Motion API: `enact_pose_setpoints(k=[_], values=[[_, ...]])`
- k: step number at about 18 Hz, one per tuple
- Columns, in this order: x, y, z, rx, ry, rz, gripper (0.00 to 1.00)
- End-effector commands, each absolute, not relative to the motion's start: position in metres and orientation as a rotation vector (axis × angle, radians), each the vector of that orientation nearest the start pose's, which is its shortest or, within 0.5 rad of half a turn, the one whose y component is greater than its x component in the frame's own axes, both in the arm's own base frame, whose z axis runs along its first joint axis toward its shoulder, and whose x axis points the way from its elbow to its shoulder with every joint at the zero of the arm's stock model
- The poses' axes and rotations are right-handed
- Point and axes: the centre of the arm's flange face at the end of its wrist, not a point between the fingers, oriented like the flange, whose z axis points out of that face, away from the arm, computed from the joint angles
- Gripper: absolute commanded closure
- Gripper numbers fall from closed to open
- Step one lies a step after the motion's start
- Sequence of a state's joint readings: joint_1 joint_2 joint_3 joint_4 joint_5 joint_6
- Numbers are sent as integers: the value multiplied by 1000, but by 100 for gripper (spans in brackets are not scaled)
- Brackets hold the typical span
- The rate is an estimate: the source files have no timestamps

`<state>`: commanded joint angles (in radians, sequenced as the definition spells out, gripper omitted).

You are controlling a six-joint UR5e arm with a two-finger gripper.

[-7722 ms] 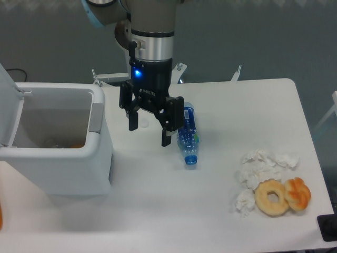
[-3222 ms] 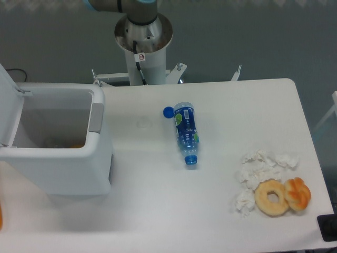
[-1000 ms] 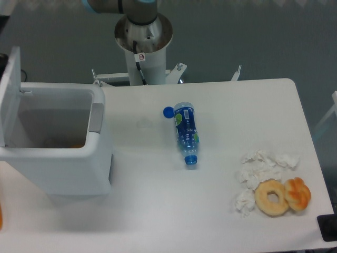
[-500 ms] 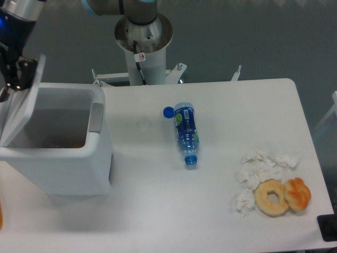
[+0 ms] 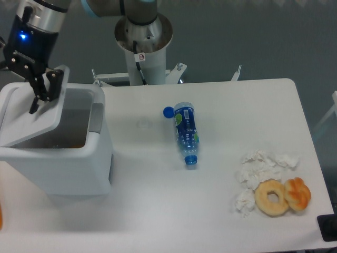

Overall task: Close the trash can
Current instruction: 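Push the lid forward and down over the bin opening with the gripper, then press the gripper down on the lid to seat it shut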

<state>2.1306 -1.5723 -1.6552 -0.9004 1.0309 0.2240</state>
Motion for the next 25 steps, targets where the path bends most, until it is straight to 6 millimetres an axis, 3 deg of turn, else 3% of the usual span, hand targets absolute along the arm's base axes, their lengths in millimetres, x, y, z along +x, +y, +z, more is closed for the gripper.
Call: enact_pose_setpoints(k=[4, 7, 25], values=[[-124, 540, 535, -2390, -212, -332, 0], [-140, 536, 533, -2388, -248, -323, 0], [-155, 531, 516, -2409, -240, -306, 0]])
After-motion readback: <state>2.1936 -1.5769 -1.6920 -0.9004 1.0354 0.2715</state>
